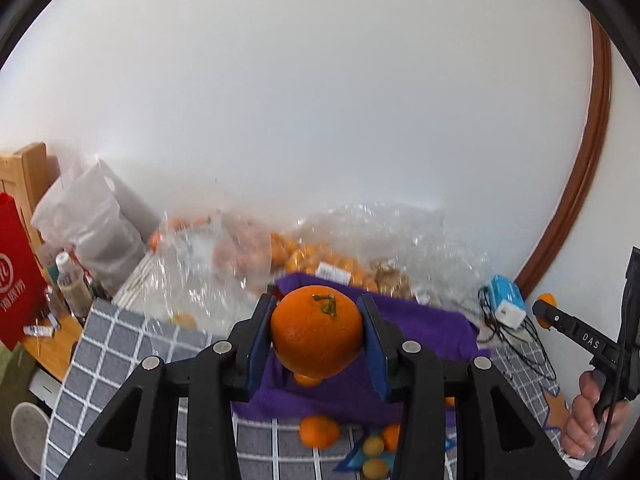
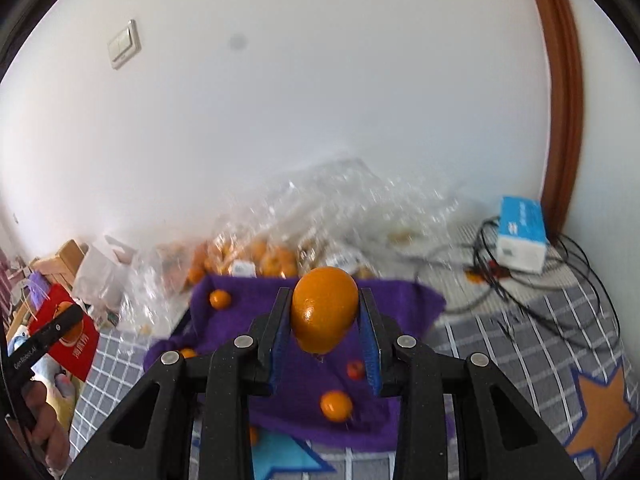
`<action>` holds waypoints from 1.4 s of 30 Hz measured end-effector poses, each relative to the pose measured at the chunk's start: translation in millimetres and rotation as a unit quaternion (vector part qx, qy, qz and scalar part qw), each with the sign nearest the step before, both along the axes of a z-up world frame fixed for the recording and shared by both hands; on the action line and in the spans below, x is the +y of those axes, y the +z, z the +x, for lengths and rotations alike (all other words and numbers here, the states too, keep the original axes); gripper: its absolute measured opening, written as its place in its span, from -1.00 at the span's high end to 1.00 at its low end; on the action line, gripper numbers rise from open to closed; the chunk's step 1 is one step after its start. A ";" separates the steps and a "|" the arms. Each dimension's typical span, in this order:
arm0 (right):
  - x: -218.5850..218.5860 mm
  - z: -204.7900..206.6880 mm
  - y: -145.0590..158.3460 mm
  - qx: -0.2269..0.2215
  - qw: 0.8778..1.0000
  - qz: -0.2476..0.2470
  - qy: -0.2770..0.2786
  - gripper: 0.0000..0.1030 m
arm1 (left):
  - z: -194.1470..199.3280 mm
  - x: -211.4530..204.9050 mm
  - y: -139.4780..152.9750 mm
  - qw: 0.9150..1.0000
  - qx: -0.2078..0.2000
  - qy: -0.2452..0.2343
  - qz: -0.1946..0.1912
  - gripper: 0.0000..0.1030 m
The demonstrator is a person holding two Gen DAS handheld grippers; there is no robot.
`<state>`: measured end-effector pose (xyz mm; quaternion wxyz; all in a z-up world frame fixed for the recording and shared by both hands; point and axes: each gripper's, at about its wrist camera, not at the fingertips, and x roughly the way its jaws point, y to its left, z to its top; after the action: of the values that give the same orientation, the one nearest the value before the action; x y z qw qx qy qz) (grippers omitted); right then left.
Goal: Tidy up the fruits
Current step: 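Lower both oranges onto the purple towel and open both grippers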
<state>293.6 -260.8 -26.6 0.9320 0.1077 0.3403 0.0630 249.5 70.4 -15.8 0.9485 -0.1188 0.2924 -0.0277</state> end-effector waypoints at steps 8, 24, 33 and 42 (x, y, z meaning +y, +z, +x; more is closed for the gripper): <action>1.1 37.4 0.5 -0.007 1.000 -0.004 0.007 0.37 | 39.4 -4.5 7.4 1.000 -0.003 0.009 -0.009 0.23; 4.9 102.0 -139.7 0.156 0.986 -0.026 0.056 0.37 | 116.3 -21.0 -89.3 0.996 0.086 0.004 -0.017 0.23; 14.3 105.1 -154.6 0.182 0.979 -0.066 0.063 0.37 | 127.2 -42.2 -123.9 0.991 0.137 -0.008 0.009 0.23; 4.1 106.2 -139.6 0.167 0.983 -0.044 0.062 0.24 | 137.6 -53.0 -147.8 0.982 0.185 -0.008 0.040 0.23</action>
<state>399.8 -256.7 -166.2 0.8602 0.0544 0.4996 0.0870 387.1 17.4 -163.6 0.8816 -0.0814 0.4650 -0.0010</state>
